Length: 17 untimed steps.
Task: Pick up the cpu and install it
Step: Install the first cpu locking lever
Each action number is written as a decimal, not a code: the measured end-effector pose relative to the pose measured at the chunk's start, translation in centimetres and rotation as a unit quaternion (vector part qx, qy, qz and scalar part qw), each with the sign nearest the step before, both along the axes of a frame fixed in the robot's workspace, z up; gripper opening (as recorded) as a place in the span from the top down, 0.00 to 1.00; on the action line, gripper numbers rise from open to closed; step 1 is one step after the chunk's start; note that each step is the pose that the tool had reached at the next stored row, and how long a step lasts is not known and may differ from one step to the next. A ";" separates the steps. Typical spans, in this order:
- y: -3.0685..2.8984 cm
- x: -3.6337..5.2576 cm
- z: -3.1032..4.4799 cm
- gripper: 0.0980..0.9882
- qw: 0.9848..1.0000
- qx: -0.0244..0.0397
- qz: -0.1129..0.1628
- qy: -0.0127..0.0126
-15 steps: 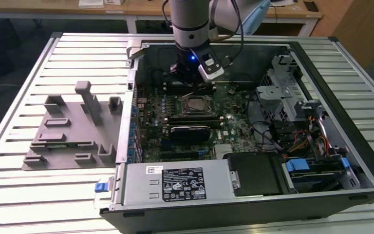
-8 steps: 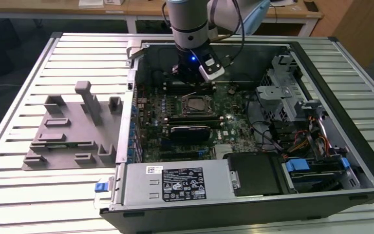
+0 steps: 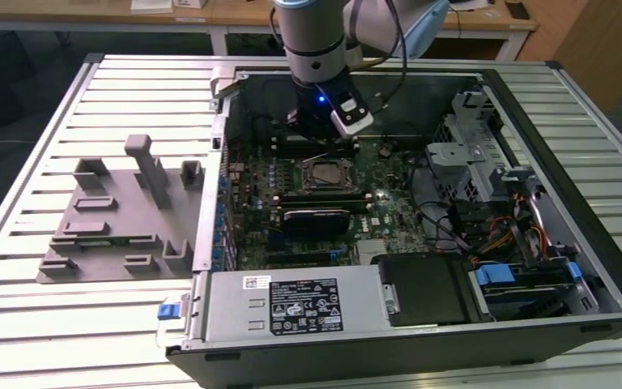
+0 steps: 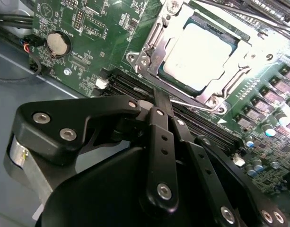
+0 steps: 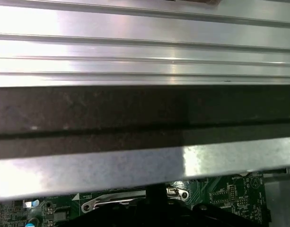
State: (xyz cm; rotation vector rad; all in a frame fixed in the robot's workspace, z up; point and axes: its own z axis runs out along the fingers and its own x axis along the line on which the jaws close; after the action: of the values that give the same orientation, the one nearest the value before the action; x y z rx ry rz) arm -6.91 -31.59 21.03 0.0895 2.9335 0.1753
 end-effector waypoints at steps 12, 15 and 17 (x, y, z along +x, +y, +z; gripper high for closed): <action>0.01 -0.87 -0.68 0.99 0.999 0.000 -0.034 -0.014; 0.04 -0.89 -0.80 0.99 0.998 -0.001 -0.054 -0.014; 0.14 -0.94 -0.86 0.99 0.998 -0.001 -0.057 -0.014</action>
State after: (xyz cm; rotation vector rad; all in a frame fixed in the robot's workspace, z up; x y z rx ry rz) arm -7.85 -31.45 20.17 0.2519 2.8904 0.1559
